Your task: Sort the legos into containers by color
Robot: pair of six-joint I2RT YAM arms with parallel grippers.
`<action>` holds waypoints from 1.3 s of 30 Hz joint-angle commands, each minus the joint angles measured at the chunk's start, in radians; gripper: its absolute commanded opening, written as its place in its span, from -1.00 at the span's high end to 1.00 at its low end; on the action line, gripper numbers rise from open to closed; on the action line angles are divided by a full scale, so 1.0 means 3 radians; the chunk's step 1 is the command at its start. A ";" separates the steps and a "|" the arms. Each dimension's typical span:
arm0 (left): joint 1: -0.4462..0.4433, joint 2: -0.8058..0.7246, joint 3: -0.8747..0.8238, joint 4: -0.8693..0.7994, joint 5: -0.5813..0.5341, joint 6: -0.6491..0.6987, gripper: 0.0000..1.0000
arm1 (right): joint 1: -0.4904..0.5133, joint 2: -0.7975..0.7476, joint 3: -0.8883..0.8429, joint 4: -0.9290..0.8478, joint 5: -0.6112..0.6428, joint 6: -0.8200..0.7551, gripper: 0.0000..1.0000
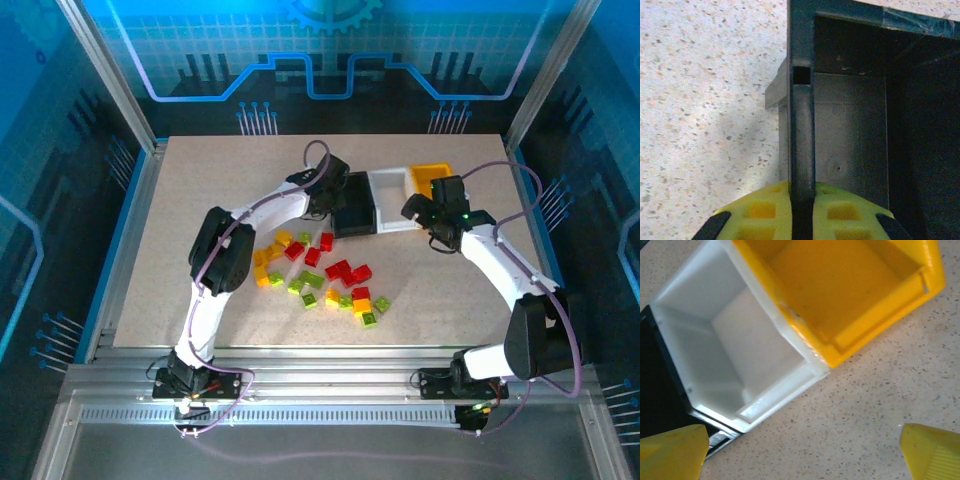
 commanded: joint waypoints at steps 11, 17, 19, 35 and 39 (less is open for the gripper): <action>0.0697 0.0044 0.0370 -0.0325 0.0145 0.0561 1.00 | -0.0091 -0.0146 -0.0098 0.0040 0.0056 -0.0067 -1.00; 0.0958 -0.0156 0.0196 -0.0531 0.0137 0.1133 1.00 | -0.0089 -0.0122 -0.0152 0.0161 -0.0017 -0.0069 -1.00; 0.1049 -0.0270 0.0015 -0.0467 0.0248 0.1258 1.00 | -0.0091 -0.0101 -0.0155 0.0192 -0.0053 -0.0067 -0.99; 0.1127 -0.0778 -0.0880 -0.0184 0.0601 0.1731 1.00 | -0.0115 -0.0141 -0.0225 0.0258 -0.0181 -0.0129 -1.00; 0.1197 -0.0825 -0.0950 -0.0156 0.0626 0.1711 1.00 | -0.0111 -0.0150 -0.0230 0.0247 -0.0221 -0.0132 -1.00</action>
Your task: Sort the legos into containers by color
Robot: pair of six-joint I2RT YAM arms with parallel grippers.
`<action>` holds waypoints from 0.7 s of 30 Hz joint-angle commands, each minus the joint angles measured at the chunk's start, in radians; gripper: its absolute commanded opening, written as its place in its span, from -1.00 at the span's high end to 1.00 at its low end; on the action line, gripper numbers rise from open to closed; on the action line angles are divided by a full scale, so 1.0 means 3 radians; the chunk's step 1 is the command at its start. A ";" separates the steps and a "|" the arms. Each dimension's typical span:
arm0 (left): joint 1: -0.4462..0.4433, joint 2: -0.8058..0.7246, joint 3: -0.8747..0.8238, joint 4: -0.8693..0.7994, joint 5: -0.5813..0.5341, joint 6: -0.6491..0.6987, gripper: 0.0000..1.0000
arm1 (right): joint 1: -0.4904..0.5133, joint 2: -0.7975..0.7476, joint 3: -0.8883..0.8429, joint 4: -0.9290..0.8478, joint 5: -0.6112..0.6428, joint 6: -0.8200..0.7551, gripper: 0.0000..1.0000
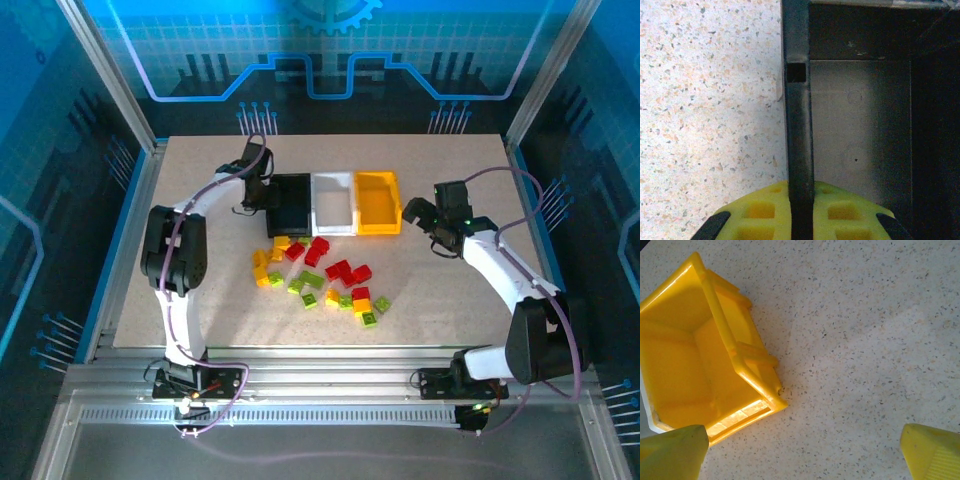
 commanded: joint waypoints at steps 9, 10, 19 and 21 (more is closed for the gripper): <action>0.0098 -0.0055 0.0078 -0.0035 0.0090 0.0151 0.57 | 0.0028 -0.0067 -0.0027 -0.0081 -0.0199 -0.0072 -1.00; 0.0098 -0.0045 0.0090 -0.0044 0.0077 0.0158 0.38 | 0.0052 -0.0065 -0.0007 -0.0138 -0.0223 -0.0090 -1.00; 0.0098 -0.0441 0.0004 0.0325 0.0350 -0.0313 -0.26 | 0.0310 0.0013 0.0080 -0.0451 -0.0417 -0.0326 -1.00; 0.0090 -0.0705 -0.0219 0.0659 0.0509 -0.0603 -0.36 | 0.0352 0.0107 0.0140 -0.0478 -0.0348 -0.0338 -1.00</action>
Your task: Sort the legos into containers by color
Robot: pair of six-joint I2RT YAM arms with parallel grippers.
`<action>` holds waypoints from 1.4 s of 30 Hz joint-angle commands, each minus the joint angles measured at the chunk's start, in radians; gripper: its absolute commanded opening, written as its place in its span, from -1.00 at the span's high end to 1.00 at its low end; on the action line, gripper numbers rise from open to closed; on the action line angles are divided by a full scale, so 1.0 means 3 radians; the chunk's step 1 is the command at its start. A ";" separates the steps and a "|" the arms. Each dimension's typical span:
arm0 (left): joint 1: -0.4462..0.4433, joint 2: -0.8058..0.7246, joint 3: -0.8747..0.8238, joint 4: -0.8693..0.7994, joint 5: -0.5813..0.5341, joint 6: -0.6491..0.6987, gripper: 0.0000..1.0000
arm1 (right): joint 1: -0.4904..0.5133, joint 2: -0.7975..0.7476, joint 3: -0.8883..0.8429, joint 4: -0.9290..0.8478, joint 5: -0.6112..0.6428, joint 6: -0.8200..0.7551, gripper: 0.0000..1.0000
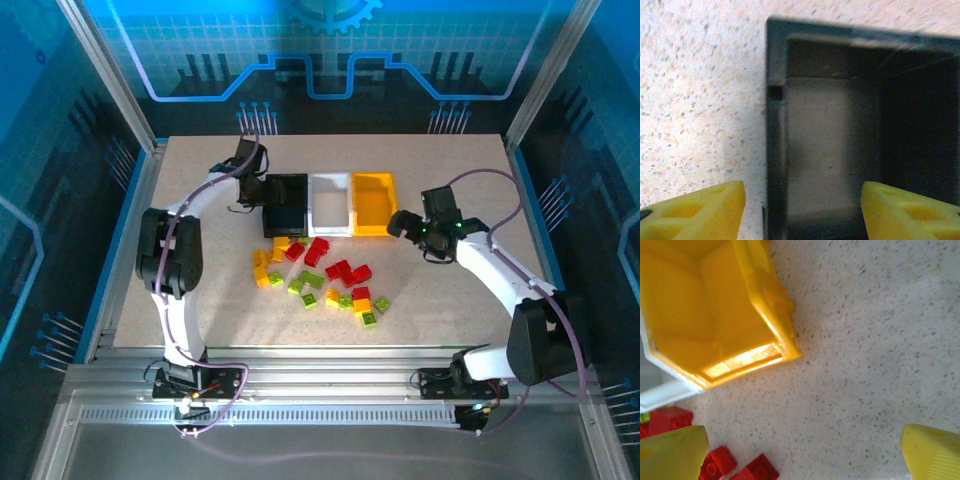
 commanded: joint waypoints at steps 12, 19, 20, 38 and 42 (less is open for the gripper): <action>-0.0658 -0.1553 -0.1759 0.1624 0.0323 -0.1379 -0.98 | 0.0230 0.1281 0.1103 -0.0238 0.0600 0.0112 -1.00; -0.0795 -0.1841 -0.2167 0.1754 0.0357 -0.1522 -0.98 | 0.0393 0.1836 0.1532 -0.0515 0.0757 0.0403 -1.00; -0.0792 -0.1880 -0.2196 0.1743 0.0343 -0.1521 -0.98 | 0.0416 0.1853 0.1539 -0.0533 0.0769 0.0411 -1.00; -0.0775 -0.2013 -0.2247 0.1709 0.0345 -0.1428 -0.98 | 0.0722 0.1474 0.1289 -0.0606 0.0886 0.0477 -1.00; -0.0777 -0.2073 -0.2224 0.1510 0.0141 -0.1388 -0.98 | 0.0772 0.1150 0.1228 -0.0699 0.0788 0.0304 -0.99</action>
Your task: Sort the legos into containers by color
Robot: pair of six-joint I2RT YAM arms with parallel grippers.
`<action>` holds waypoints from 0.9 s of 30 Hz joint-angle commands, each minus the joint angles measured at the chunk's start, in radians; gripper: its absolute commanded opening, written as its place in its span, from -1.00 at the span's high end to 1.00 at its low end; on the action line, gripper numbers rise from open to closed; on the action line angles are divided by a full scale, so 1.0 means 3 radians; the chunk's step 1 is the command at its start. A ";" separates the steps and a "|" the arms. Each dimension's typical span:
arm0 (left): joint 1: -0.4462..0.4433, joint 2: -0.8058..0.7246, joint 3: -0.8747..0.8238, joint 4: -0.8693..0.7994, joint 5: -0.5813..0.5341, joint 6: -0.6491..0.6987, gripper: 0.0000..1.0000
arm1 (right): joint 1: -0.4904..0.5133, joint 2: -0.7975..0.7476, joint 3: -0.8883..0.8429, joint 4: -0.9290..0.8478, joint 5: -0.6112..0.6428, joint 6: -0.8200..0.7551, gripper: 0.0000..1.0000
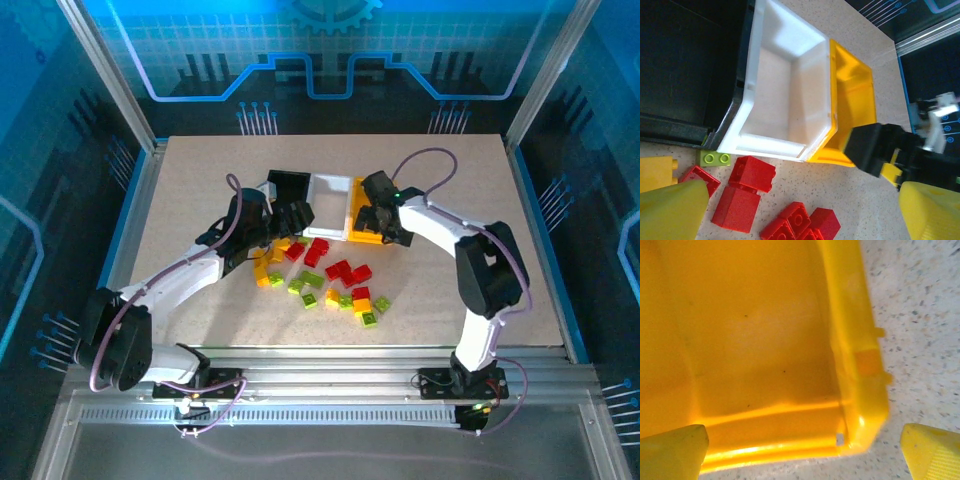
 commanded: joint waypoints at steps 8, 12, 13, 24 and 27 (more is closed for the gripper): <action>0.0539 0.0319 0.0087 -0.0232 -0.0327 -0.0346 -0.98 | -0.0043 -0.0689 -0.0418 -0.0156 -0.0036 -0.0232 -0.98; 0.0576 0.0439 0.0226 -0.0222 -0.0364 -0.0262 -0.98 | -0.0279 -0.0489 -0.0276 -0.0118 -0.0133 -0.0511 -0.91; 0.0577 0.0433 0.0233 -0.0208 -0.0332 -0.0255 -0.98 | -0.0333 -0.0424 -0.0240 -0.0058 -0.0194 -0.0591 -0.88; 0.0518 0.0141 -0.0021 -0.0263 0.0098 -0.0258 -0.98 | -0.0634 0.0239 0.0345 -0.0073 -0.0354 -0.0976 -0.11; 0.0492 0.0043 -0.0077 -0.0316 0.0089 -0.0255 -0.98 | -0.0650 0.0373 0.0449 -0.0121 -0.0423 -0.1051 -0.01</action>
